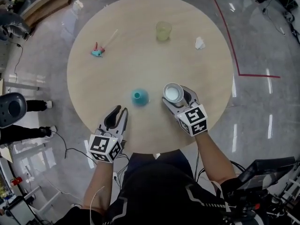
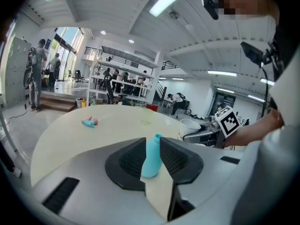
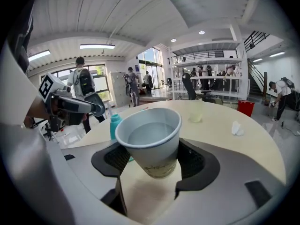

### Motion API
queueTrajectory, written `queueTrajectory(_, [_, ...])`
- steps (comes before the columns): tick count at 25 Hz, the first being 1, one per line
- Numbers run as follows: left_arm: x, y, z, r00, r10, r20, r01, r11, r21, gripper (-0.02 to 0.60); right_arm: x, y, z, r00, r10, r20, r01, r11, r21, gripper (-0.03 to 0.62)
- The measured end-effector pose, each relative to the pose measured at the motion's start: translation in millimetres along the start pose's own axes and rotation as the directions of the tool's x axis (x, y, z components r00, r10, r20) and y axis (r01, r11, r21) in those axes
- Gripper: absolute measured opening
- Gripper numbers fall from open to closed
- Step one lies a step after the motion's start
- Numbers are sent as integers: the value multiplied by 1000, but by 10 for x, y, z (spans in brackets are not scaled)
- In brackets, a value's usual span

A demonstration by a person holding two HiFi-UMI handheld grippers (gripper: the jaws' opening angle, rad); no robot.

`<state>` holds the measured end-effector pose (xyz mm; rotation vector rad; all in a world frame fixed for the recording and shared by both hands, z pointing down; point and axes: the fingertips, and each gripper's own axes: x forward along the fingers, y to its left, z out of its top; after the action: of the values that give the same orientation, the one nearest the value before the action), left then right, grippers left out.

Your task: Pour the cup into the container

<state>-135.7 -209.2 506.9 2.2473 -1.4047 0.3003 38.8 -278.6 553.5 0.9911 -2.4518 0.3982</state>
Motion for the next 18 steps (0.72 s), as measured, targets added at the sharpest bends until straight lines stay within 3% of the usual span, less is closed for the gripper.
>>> queueTrajectory(8, [-172, 15, 335, 996, 30, 84, -30, 1000, 0, 2, -114, 127, 486, 1000, -6, 5, 7, 997, -77, 318])
queueTrajectory(18, [-356, 37, 279, 993, 66, 101, -64, 998, -22, 0, 55, 426, 498, 996, 20, -89, -37, 982, -187, 316])
